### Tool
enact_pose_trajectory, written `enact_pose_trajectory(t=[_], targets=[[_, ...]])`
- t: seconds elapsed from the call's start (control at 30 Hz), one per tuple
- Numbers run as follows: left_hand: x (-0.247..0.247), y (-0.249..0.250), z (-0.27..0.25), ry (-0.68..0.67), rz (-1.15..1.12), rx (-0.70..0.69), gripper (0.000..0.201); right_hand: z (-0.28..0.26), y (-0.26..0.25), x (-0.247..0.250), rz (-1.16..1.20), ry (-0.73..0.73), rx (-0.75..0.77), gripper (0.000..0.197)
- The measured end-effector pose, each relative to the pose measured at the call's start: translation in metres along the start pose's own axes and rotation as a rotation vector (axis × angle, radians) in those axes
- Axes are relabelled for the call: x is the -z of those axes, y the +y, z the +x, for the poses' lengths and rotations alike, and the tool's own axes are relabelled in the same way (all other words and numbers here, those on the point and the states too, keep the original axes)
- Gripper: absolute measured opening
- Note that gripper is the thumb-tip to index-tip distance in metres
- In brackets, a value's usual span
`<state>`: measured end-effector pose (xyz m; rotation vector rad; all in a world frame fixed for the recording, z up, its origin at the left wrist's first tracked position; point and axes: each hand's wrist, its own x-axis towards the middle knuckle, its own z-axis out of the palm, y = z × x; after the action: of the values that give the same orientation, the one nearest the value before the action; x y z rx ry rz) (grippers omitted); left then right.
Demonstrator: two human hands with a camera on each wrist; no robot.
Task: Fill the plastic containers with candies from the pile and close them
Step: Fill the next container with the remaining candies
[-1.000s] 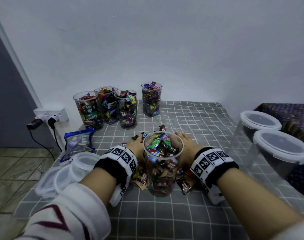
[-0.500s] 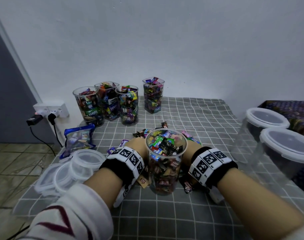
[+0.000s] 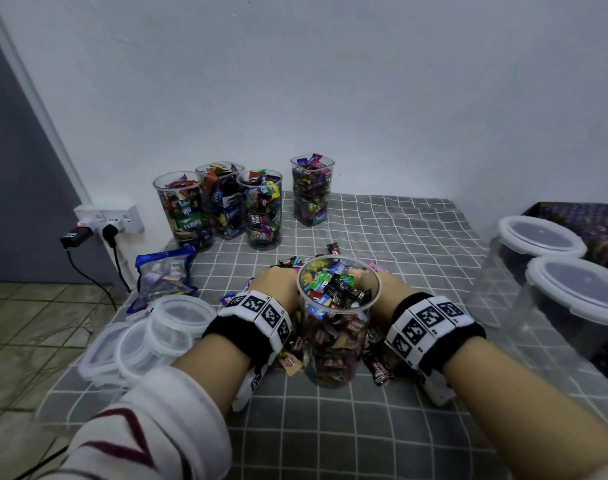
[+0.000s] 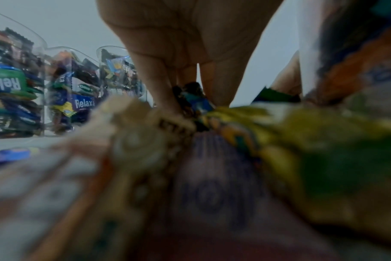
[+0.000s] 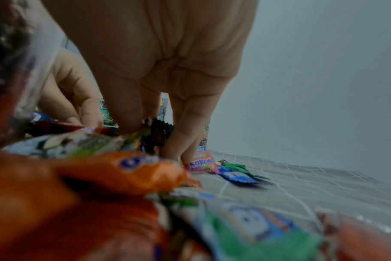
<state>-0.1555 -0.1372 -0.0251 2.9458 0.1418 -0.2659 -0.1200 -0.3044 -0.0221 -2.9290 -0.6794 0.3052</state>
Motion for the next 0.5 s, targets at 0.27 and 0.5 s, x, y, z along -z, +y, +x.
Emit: enact_pose_trajectory(t=[0.27,0.5], targets=[[-0.0004,0.0032,-0.0077,0.023,-0.097,0.010,0.028,-0.0017,0.0009,-0.0003,0.123,0.024,-0.015,0.028],[0.0012,0.0049,-0.0096,0.042,-0.071,0.020,0.028,-0.0022,0.0066,0.0029,0.138,0.148,0.005,0.027]])
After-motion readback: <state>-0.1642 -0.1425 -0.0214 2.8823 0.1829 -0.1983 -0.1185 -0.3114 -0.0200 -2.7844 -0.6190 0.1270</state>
